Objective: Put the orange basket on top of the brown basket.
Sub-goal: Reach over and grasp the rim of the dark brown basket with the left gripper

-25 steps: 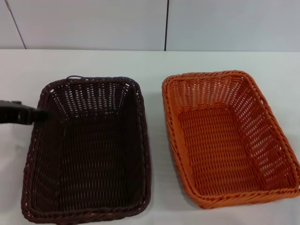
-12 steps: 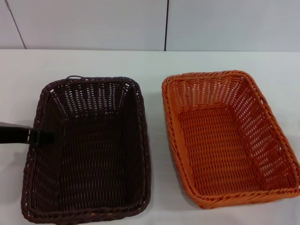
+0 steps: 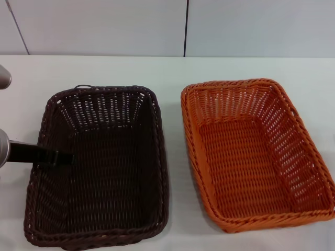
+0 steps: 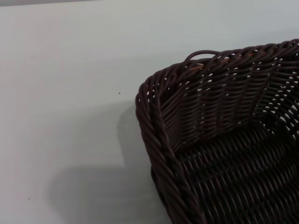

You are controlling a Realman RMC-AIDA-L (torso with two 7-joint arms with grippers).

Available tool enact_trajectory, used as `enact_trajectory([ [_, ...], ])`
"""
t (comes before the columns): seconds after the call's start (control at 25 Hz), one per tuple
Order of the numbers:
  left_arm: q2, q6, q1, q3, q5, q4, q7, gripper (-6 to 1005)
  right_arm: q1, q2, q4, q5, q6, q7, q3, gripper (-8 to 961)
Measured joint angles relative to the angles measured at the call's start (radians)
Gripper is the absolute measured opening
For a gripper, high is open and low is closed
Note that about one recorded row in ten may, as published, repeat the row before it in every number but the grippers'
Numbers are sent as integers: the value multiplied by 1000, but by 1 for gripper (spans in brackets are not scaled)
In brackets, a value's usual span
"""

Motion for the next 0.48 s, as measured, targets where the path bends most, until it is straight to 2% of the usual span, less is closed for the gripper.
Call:
enact_trajectory([
  [0.32, 3, -29, -13, 2, 12, -4, 52, 671, -1, -1, -5, 0, 0, 0, -1, 793],
  [0.48, 2, -30, -16, 3, 36, -5, 82, 425, -2, -1, -8, -2, 0, 0, -4, 791],
])
